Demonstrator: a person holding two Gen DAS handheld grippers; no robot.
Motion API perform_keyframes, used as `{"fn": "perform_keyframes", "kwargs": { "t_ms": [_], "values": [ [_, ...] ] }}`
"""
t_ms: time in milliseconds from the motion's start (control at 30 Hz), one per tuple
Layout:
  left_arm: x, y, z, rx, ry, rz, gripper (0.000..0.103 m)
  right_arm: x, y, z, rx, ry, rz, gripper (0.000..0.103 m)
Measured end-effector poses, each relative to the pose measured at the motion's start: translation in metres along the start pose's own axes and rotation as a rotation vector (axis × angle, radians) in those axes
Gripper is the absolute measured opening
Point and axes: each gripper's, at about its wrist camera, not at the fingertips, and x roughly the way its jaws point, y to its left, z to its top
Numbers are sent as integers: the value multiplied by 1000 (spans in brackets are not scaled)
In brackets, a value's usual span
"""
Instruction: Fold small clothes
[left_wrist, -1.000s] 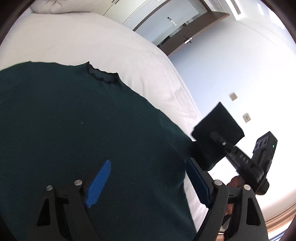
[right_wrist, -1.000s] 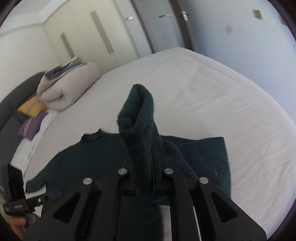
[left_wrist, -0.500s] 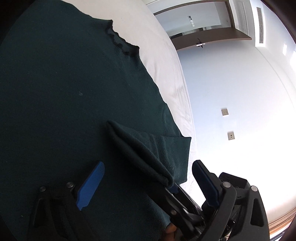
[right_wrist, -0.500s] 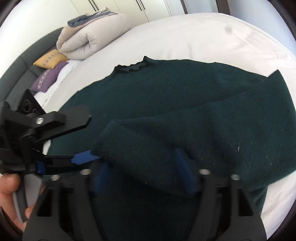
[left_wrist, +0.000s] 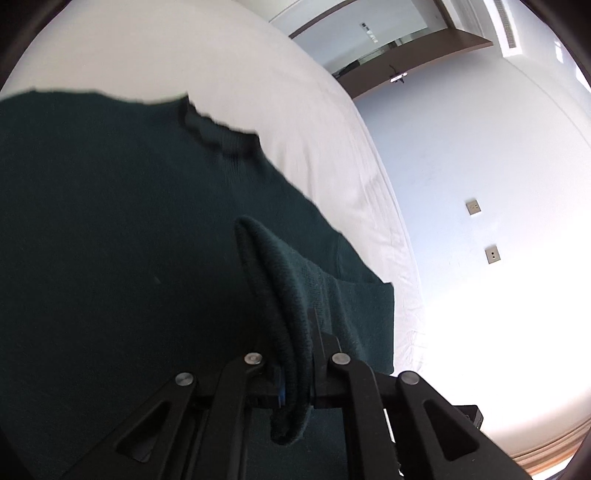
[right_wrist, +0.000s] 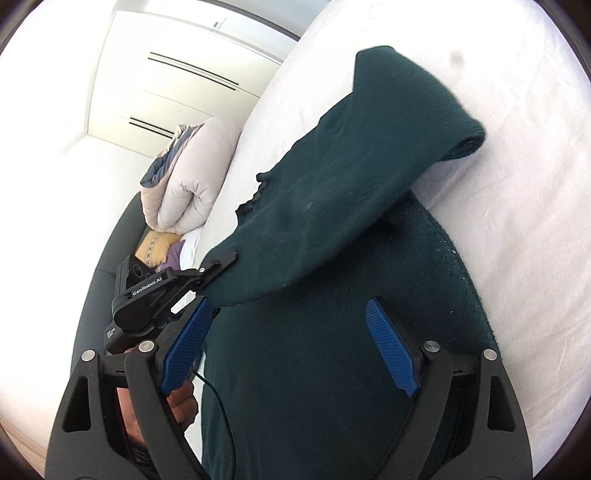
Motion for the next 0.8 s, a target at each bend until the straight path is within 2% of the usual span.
{"fn": "perform_keyframes", "kwargs": {
  "t_ms": [133, 200, 333, 467, 600, 733, 800],
  "values": [
    [-31, 31, 30, 29, -57, 110, 7, -3, -7, 9, 68, 2, 10, 85],
    [-34, 56, 37, 8, -59, 167, 7, -7, -12, 13, 103, -4, 17, 85],
    [-38, 105, 39, -56, -52, 218, 7, -20, -14, 17, 113, -16, -5, 85],
    [-36, 113, 34, -53, -64, 216, 7, -23, -14, 25, 158, -26, -6, 85],
    [-31, 101, 32, -18, -63, 235, 7, -37, -9, 34, 186, -51, 13, 85],
    [-27, 102, 28, 6, -57, 265, 8, -47, 7, 52, 150, -74, 30, 86],
    [-27, 106, 26, -2, -68, 251, 11, -43, 18, 68, 118, -89, 29, 86]
  ]
}}
